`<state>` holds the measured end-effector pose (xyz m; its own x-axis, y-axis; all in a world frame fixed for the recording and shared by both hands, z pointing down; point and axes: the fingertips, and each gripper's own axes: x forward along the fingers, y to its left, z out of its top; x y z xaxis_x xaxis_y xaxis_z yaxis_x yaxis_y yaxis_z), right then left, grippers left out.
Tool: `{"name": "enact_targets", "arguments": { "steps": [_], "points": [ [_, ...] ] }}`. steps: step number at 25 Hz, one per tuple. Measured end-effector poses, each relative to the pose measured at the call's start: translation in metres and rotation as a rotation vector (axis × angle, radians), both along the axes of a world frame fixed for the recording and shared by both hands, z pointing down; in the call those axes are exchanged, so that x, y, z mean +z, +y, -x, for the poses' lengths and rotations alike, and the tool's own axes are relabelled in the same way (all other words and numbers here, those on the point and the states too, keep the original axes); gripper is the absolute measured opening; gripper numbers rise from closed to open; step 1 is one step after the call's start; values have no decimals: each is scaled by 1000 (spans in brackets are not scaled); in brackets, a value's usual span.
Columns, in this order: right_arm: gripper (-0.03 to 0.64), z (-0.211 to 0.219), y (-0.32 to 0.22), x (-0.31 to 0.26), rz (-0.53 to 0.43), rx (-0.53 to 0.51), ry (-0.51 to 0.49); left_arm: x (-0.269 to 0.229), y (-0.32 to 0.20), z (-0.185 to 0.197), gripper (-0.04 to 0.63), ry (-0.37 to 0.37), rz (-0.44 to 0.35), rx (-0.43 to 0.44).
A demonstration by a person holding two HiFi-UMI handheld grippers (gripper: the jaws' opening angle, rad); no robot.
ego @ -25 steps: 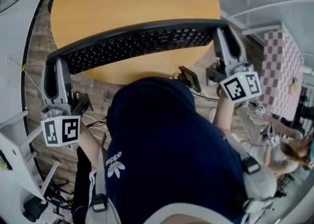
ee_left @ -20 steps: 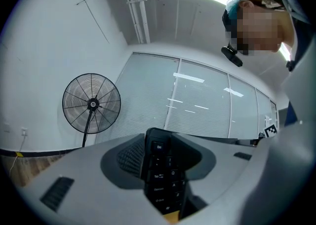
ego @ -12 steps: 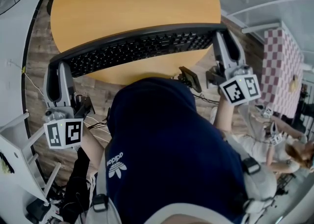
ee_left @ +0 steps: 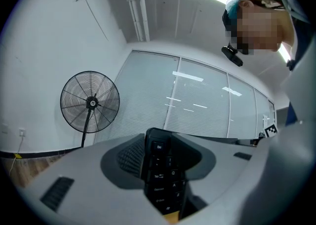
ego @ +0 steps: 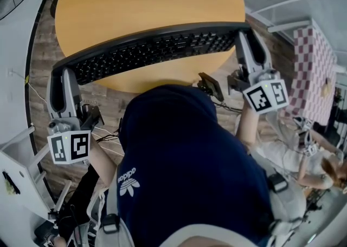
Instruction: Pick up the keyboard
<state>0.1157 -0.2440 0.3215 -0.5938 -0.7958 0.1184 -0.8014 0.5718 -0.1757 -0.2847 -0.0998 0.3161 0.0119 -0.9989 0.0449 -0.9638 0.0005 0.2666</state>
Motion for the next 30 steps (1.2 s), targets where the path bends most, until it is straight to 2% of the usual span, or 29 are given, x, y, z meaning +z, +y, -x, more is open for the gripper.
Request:
{"name": "enact_targets", "arguments": {
  "steps": [30],
  "points": [
    [130, -1, 2, 0, 15, 22, 0, 1, -5, 1, 149, 7, 17, 19]
  ]
}}
